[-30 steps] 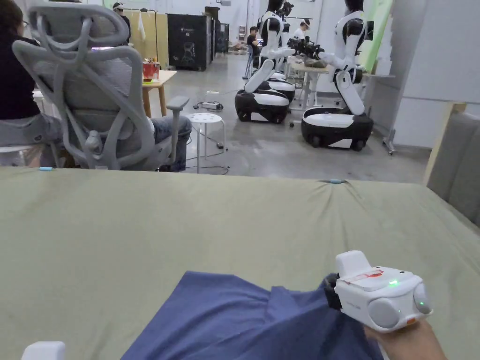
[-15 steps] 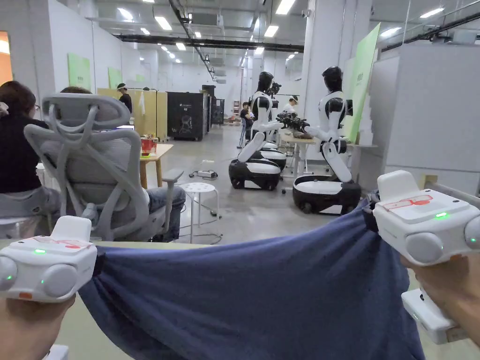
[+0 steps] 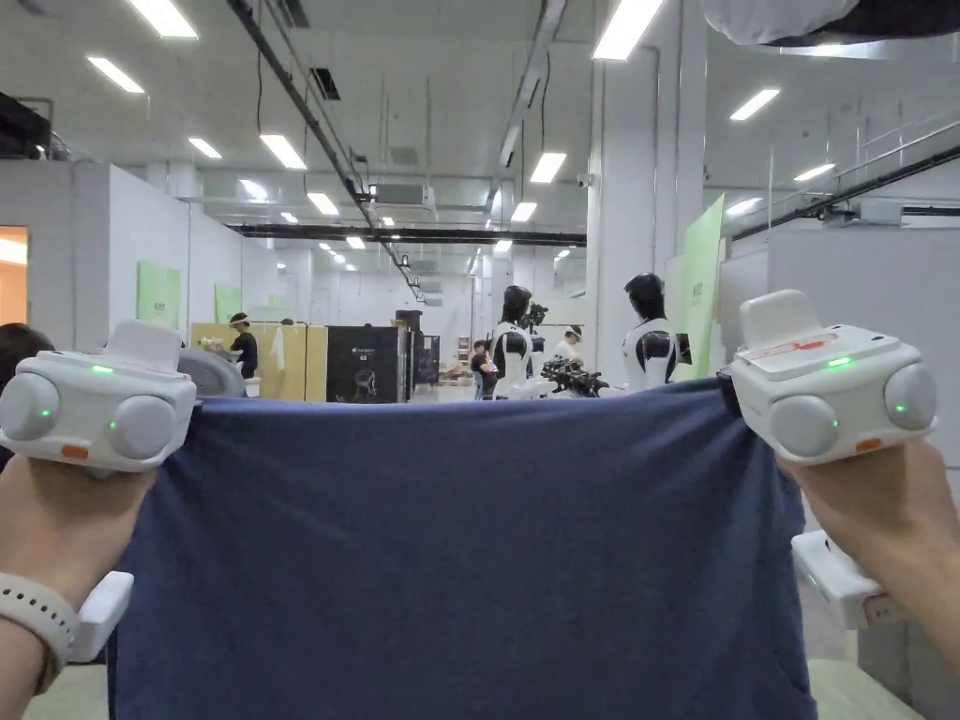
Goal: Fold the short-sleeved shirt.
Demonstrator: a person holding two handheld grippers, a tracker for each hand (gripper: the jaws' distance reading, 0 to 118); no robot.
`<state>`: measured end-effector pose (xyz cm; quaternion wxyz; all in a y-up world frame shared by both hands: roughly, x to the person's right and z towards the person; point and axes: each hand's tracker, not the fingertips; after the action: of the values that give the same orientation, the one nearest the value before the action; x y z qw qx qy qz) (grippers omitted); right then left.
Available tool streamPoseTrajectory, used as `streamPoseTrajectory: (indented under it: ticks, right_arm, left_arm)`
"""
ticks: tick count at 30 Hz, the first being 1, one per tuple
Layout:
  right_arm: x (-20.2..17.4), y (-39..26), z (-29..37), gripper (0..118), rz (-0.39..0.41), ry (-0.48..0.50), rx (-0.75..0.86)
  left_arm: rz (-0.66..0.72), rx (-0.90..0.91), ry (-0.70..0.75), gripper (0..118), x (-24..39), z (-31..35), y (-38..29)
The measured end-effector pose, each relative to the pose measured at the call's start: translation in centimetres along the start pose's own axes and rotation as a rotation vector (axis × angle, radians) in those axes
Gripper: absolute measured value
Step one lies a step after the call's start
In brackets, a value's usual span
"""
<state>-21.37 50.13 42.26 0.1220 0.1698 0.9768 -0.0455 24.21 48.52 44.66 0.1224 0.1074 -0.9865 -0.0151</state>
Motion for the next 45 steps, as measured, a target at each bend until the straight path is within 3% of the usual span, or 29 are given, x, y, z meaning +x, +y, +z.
streamPoseTrajectory:
  ticks: [5,13,21,32,40,45]
  right_arm:
    - [-1.2,-0.7,-0.9,3,-0.015,0.007,0.019]
    - [-4.1,-8.4,-1.2,3,0.021,0.055,-0.086]
    - [-4.3,-10.7,0.3,3,0.041,0.063,-0.118]
    - [-1.3,-17.1,13.0,3,0.016,0.149,-0.151]
    - [-1.8,-30.8,24.9,3,0.086,0.272,-0.453]
    - [-3.7,-40.9,30.6,3,0.084,0.423,-0.755]
  left_arm:
    - [-0.031,0.018,0.024,0,-0.4,-0.3,-0.5]
    - [-0.042,-0.096,0.018,0,1.0,-1.9,-9.1]
    - [-0.047,-0.130,-0.013,0,1.1,-1.2,-11.4]
    - [0.055,-0.150,-0.162,0,-2.0,11.0,-17.9]
    - [-0.045,-0.388,-0.271,0,-1.9,23.4,-31.2]
    - [-0.066,-0.654,-0.296,0,-1.7,28.3,-41.4]
